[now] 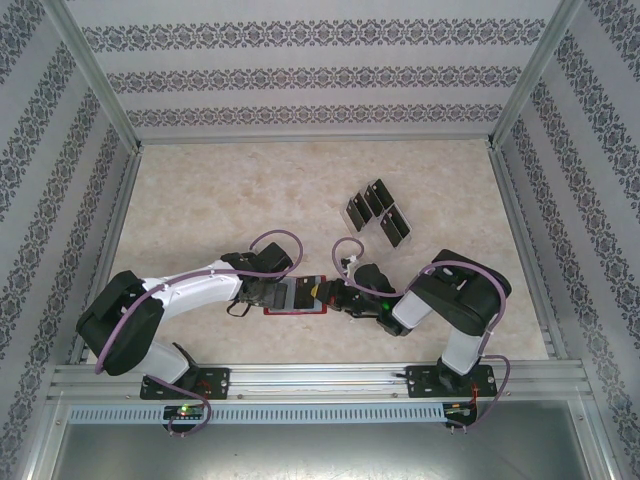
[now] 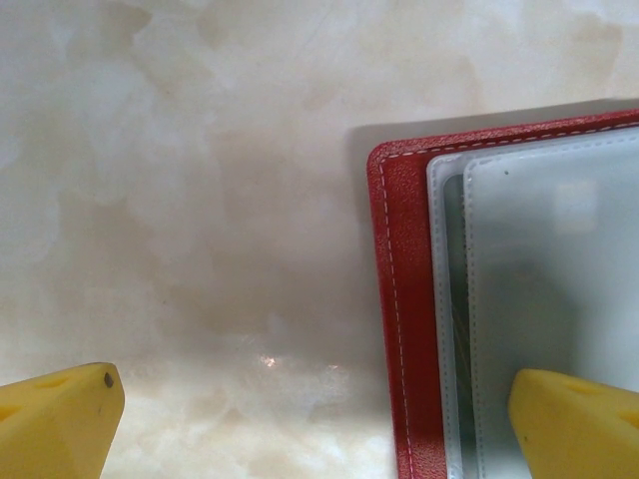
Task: Put the credit cards into the card holder
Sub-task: Insert the credit card into the card slot.
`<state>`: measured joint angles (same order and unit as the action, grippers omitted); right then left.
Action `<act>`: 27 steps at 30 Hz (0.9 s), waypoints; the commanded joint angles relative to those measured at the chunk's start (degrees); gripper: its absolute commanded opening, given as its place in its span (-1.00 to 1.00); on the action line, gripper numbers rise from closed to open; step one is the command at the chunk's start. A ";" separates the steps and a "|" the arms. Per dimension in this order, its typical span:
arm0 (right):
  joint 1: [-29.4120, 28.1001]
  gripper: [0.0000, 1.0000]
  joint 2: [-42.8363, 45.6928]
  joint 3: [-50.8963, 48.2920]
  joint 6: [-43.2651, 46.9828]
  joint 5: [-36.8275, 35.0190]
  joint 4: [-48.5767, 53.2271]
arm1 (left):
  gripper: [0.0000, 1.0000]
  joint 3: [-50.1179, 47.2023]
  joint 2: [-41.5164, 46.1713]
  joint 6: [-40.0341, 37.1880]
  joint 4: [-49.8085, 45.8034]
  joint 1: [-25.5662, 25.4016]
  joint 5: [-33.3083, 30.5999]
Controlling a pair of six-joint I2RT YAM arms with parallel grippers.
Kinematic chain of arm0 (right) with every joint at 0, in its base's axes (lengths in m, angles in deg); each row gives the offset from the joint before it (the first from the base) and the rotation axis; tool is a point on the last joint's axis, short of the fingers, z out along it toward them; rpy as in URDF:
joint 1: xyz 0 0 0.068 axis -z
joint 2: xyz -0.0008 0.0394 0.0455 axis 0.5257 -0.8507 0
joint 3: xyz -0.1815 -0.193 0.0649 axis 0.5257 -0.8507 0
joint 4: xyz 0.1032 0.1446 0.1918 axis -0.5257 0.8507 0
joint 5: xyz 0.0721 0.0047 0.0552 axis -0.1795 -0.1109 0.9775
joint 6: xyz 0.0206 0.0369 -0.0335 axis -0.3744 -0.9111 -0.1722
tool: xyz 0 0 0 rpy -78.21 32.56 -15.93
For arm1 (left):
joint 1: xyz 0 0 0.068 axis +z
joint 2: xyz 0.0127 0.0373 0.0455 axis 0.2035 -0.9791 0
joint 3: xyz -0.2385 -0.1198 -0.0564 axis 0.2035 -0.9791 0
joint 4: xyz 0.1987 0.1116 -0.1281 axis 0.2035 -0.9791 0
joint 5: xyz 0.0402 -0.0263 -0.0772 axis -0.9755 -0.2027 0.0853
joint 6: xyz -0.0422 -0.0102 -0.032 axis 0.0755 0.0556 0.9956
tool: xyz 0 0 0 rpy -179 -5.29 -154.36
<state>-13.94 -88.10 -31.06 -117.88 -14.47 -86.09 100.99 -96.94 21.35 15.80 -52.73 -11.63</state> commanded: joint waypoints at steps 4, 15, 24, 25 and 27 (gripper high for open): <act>-0.25 -1.00 -0.42 -1.14 -0.45 0.83 -2.51 | 1.00 -0.94 1.18 1.53 -4.03 0.01 -3.77; 0.56 -1.00 -1.62 -0.40 -0.40 2.52 -2.65 | 1.00 -0.27 0.05 1.12 -3.89 0.48 -3.76; 0.72 -1.00 -3.76 0.42 -1.32 3.65 -4.25 | 1.00 -0.63 -0.05 1.04 -3.69 0.48 -3.37; 0.70 -1.00 -3.89 0.42 -1.42 3.66 -4.36 | 1.00 -0.60 0.04 1.06 -3.69 0.48 -3.31; 0.82 -1.00 -3.94 0.42 -1.53 3.57 -4.36 | 1.00 -0.63 0.04 1.02 -3.69 0.48 -3.31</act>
<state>-13.74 -90.92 -31.21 -119.06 -11.65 -89.26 100.99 -96.50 21.79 14.92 -52.60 -13.70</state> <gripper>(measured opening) 0.053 0.999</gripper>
